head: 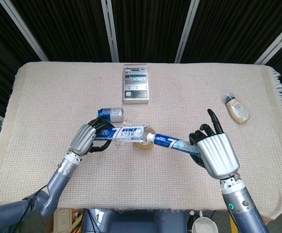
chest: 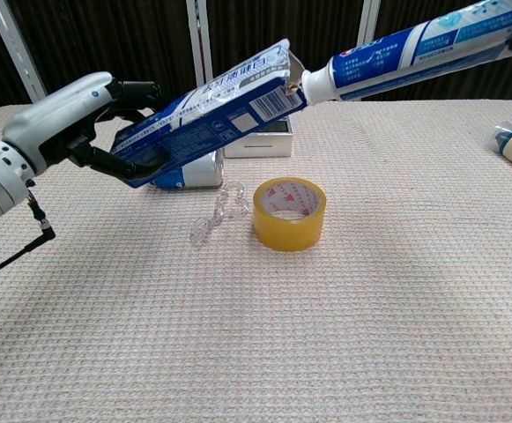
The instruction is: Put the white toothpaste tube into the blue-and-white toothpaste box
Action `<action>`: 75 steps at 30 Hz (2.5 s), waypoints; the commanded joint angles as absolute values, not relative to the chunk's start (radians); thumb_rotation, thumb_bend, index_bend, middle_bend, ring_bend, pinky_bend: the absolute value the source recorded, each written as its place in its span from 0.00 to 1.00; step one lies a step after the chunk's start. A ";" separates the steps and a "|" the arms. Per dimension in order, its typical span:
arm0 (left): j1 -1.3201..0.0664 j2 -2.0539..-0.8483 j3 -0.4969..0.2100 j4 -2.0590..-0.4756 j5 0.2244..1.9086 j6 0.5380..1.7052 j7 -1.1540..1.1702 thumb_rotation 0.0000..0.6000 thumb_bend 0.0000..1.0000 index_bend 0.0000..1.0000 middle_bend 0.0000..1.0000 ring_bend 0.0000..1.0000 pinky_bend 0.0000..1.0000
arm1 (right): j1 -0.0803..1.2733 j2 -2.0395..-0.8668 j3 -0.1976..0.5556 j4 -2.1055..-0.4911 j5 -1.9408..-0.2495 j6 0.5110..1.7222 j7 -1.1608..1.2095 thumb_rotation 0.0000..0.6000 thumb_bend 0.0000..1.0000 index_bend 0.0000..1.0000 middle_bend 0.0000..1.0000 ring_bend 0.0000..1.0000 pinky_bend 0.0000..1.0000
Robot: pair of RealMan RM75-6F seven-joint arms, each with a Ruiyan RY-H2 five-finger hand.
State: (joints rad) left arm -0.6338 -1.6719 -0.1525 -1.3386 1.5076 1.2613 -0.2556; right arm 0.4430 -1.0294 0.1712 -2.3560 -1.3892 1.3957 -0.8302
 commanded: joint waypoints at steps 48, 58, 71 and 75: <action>-0.660 -1.769 -0.162 -1.331 1.543 1.287 -0.287 1.00 0.42 0.40 0.36 0.16 0.25 | 0.557 -1.299 0.178 -2.356 -1.230 1.364 -1.127 1.00 0.71 0.76 0.67 0.38 0.00; -0.653 -1.795 -0.174 -1.308 1.532 1.308 -0.367 1.00 0.42 0.41 0.38 0.18 0.25 | 0.570 -1.322 0.178 -2.356 -1.227 1.399 -1.154 1.00 0.71 0.76 0.67 0.38 0.00; -0.636 -1.780 -0.185 -1.335 1.480 1.253 -0.697 1.00 0.42 0.42 0.38 0.18 0.25 | 0.574 -1.317 0.173 -2.356 -1.300 1.413 -1.138 1.00 0.71 0.73 0.64 0.37 0.00; -0.643 -1.789 -0.179 -1.307 1.487 1.237 -0.739 1.00 0.42 0.42 0.38 0.18 0.25 | 0.571 -1.316 0.169 -2.356 -1.301 1.413 -1.130 1.00 0.71 0.45 0.43 0.26 0.00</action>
